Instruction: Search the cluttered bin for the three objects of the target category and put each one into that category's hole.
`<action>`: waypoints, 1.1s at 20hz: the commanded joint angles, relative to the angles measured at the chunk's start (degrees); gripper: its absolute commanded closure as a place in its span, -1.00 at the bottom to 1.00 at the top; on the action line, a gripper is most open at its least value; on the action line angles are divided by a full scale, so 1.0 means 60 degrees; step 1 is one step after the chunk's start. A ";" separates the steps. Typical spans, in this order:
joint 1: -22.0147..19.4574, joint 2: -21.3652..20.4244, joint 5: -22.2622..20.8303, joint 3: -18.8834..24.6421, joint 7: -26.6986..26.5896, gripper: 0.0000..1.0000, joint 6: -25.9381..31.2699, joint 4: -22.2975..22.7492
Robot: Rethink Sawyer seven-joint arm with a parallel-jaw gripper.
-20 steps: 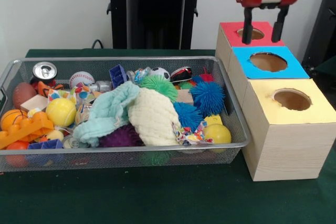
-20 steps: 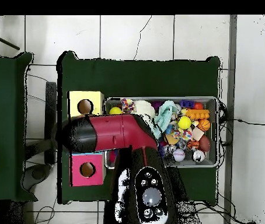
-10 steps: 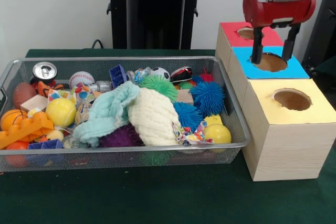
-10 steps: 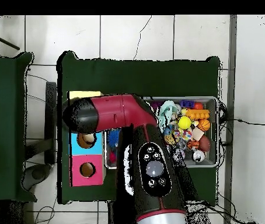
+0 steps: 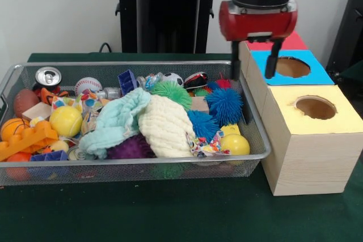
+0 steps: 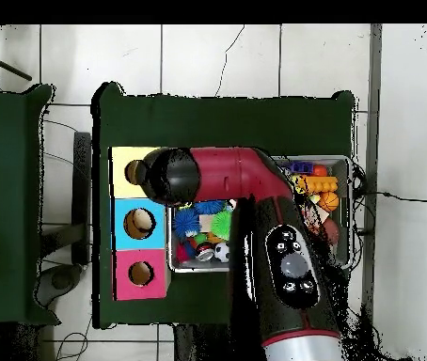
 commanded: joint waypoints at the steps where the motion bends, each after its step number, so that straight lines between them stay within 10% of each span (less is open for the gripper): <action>1: -0.0919 0.0480 -0.0696 0.0461 -0.1403 -1.00 0.0492 0.0354; 22: -0.2054 0.0367 -0.1039 0.0383 -0.0458 -1.00 -0.0003 0.2413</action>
